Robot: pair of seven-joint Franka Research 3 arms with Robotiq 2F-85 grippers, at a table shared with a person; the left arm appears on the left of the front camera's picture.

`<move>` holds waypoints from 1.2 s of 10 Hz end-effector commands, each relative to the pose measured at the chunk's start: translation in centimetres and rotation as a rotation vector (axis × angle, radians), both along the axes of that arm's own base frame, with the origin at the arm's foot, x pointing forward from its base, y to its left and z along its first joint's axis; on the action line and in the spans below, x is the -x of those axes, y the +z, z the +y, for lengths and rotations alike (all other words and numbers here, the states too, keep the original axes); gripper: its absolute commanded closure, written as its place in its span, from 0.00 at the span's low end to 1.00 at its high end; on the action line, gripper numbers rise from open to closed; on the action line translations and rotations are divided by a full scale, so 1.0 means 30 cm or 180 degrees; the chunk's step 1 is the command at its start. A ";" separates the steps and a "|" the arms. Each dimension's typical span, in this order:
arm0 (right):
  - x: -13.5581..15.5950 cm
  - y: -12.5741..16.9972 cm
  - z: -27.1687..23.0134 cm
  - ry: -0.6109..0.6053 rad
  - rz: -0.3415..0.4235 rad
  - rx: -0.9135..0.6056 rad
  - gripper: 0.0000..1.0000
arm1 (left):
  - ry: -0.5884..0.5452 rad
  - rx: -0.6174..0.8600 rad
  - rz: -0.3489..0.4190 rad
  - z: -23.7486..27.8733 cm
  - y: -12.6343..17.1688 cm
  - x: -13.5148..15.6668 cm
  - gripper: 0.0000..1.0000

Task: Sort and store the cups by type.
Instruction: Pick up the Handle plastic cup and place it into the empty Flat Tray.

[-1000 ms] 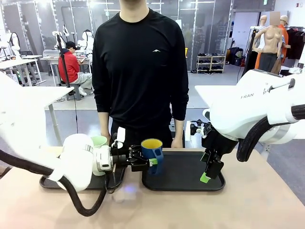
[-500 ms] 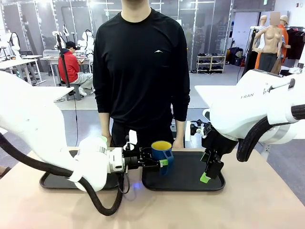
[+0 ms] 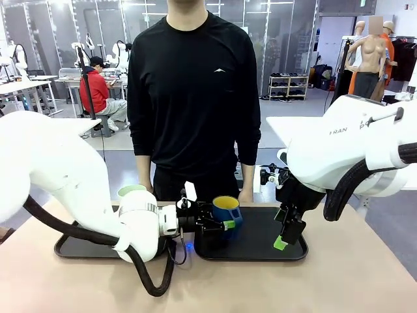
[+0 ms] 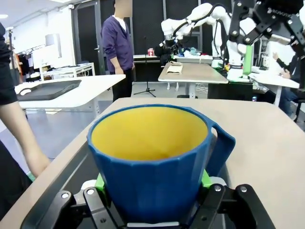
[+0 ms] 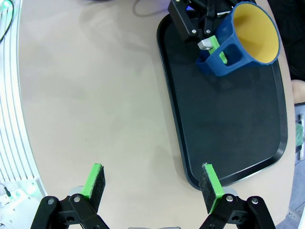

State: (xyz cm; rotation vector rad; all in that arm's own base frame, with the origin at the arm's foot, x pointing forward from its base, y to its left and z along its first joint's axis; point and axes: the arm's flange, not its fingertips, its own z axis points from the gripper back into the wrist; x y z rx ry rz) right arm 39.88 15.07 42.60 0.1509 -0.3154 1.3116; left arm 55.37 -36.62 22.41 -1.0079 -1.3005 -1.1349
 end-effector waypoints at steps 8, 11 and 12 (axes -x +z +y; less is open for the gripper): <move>0.002 0.001 -0.002 -0.0027 -0.0014 0.0021 0.00 | 0.0256 0.0174 -0.0072 -0.009 -0.129 -0.003 0.24; 0.002 0.001 -0.002 -0.0027 -0.0014 0.0021 0.00 | 0.0383 0.0235 -0.0097 -0.004 -0.140 0.007 0.24; 0.002 0.001 -0.002 -0.0027 -0.0014 0.0021 0.00 | 0.0417 0.0232 -0.0117 -0.004 -0.141 0.009 0.24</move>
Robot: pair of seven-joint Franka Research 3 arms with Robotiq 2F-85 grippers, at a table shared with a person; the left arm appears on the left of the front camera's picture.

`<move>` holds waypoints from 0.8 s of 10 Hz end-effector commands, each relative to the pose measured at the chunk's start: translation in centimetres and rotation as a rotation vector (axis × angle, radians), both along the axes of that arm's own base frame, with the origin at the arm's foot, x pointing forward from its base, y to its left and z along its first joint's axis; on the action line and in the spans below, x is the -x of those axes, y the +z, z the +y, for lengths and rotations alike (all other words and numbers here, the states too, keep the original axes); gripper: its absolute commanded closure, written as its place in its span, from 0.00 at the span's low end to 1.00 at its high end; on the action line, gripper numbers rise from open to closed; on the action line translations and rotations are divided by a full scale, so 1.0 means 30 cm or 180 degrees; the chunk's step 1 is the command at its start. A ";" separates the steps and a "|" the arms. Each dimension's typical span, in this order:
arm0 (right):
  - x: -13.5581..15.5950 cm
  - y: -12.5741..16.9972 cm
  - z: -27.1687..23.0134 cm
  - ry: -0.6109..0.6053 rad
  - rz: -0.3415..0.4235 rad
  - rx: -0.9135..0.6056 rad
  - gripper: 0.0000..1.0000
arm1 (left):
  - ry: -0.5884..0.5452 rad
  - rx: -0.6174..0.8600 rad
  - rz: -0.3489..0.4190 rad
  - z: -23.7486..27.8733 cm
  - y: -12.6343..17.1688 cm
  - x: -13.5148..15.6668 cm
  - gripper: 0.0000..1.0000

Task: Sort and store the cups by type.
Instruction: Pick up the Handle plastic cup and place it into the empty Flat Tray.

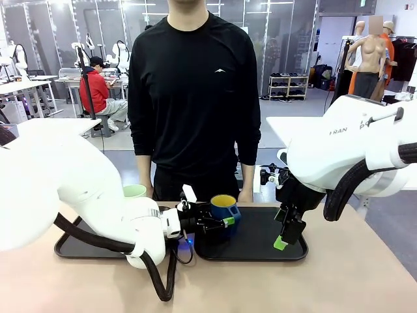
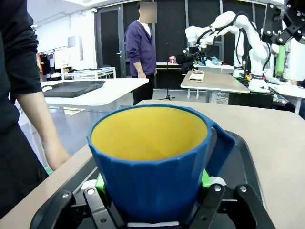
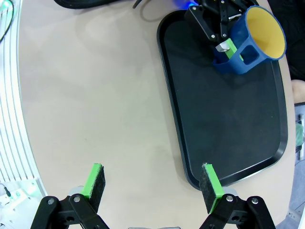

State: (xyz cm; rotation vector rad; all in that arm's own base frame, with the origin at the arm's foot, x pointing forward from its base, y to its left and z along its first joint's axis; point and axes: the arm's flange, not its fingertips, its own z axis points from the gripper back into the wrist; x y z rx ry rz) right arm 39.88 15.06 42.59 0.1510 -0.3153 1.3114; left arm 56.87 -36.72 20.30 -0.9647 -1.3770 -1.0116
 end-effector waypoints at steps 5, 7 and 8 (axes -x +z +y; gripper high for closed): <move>0.002 0.001 -0.001 -0.0027 -0.0014 0.0022 0.00 | 0.0094 -0.0066 -0.0023 -0.013 -0.100 0.066 0.24; 0.002 0.001 -0.001 -0.0027 -0.0014 0.0022 0.00 | 0.0093 -0.0070 -0.0013 -0.015 -0.105 0.069 0.24; 0.002 0.001 -0.001 -0.0027 -0.0014 0.0022 0.00 | 0.0091 -0.0076 0.0003 -0.016 -0.107 0.071 0.24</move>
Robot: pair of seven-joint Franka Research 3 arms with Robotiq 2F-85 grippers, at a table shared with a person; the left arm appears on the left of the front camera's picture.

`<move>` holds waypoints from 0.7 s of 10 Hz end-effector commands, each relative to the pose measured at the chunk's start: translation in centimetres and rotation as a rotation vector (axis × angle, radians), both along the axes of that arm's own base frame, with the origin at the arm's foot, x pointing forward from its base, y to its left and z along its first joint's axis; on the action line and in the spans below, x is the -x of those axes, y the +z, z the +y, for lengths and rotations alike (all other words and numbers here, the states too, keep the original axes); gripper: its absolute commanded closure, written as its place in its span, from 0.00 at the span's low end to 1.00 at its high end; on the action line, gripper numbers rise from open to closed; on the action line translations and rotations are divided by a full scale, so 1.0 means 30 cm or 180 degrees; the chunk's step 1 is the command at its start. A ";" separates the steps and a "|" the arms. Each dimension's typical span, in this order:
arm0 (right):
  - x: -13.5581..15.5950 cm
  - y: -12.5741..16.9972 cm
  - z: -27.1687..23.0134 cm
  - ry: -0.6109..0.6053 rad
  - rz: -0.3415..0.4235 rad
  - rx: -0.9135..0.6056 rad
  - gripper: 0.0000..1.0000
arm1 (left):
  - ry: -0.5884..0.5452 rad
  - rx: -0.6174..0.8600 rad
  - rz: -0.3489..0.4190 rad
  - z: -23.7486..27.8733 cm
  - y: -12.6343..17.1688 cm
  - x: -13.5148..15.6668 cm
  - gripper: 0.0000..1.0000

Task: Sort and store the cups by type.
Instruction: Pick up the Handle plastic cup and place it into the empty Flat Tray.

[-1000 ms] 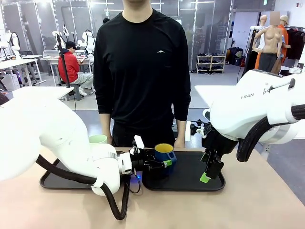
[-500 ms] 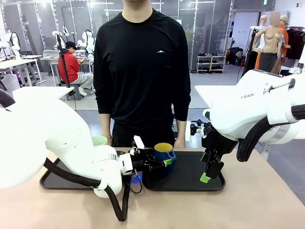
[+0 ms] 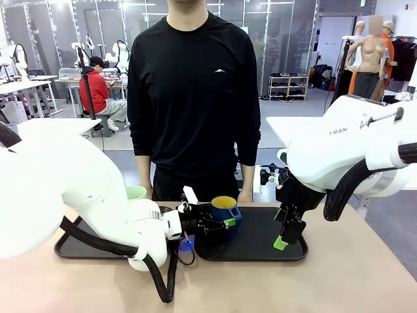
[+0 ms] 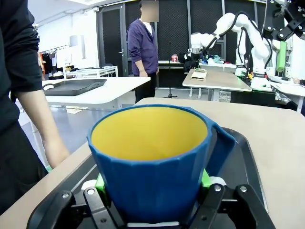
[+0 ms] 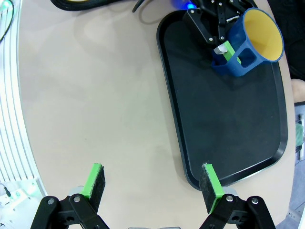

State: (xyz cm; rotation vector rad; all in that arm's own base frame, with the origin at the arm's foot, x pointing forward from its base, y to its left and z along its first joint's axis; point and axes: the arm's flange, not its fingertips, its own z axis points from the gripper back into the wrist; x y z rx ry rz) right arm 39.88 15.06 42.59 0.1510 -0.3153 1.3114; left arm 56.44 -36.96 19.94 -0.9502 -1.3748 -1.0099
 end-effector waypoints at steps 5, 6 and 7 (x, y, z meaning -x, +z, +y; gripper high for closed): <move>0.002 0.001 -0.001 -0.0027 -0.0014 0.0022 0.00 | 0.0053 -0.0137 0.0035 -0.003 -0.101 0.083 0.00; 0.002 0.001 -0.001 -0.0027 -0.0014 0.0022 0.00 | 0.0052 -0.0138 0.0040 0.002 -0.102 0.096 0.00; 0.002 0.001 -0.001 -0.0027 -0.0014 0.0022 0.00 | 0.0033 -0.0159 0.0047 0.009 -0.104 0.115 0.00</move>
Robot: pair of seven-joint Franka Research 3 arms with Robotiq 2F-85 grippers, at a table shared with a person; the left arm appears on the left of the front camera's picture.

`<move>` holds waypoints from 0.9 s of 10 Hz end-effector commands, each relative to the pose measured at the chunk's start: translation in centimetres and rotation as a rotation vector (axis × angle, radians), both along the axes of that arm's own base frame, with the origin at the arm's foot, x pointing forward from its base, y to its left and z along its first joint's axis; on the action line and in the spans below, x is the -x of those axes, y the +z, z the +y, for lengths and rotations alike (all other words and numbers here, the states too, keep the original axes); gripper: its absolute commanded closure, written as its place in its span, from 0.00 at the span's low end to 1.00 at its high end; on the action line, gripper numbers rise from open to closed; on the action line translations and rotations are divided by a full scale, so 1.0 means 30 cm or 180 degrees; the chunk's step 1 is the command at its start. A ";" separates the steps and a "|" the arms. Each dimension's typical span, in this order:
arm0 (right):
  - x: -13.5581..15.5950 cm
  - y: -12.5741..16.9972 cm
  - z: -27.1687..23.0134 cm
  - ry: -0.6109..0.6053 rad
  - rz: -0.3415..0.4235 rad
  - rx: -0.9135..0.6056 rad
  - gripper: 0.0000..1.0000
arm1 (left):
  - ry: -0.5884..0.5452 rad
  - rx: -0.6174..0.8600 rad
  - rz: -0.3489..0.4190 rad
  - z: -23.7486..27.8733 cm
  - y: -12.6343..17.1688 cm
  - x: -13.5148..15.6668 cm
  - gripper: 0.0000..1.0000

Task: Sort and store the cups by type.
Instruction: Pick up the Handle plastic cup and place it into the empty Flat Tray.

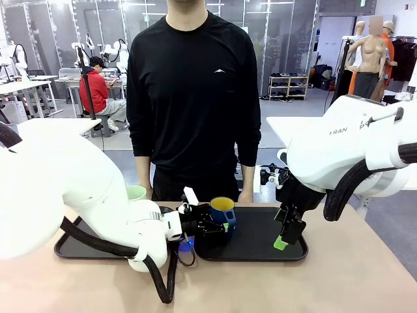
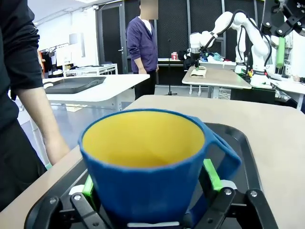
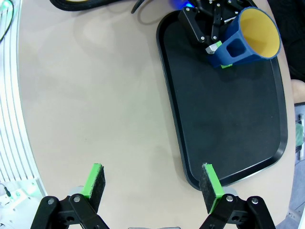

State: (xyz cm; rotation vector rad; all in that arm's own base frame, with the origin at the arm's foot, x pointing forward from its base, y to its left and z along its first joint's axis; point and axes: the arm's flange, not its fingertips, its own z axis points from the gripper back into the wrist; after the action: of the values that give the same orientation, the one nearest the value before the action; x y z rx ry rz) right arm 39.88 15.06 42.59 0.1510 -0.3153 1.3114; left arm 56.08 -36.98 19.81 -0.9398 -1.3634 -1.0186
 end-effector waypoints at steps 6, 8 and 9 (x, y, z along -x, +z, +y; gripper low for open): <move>0.002 0.001 -0.001 -0.0027 -0.0014 0.0022 0.00 | 0.0348 -0.0300 -0.0042 0.066 -0.099 0.169 0.00; 0.002 0.001 -0.001 -0.0027 -0.0014 0.0022 0.00 | 0.0453 -0.0302 -0.0095 0.103 -0.090 0.164 0.00; 0.002 0.001 -0.001 -0.0027 -0.0014 0.0022 0.00 | 0.0450 -0.0292 -0.0055 0.110 -0.092 0.169 0.00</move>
State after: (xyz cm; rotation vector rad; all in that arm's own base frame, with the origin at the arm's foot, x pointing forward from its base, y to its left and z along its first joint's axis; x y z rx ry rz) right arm 39.88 15.05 42.59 0.1511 -0.3152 1.3113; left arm 55.23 -32.46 19.79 -0.8214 -1.3234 -0.9754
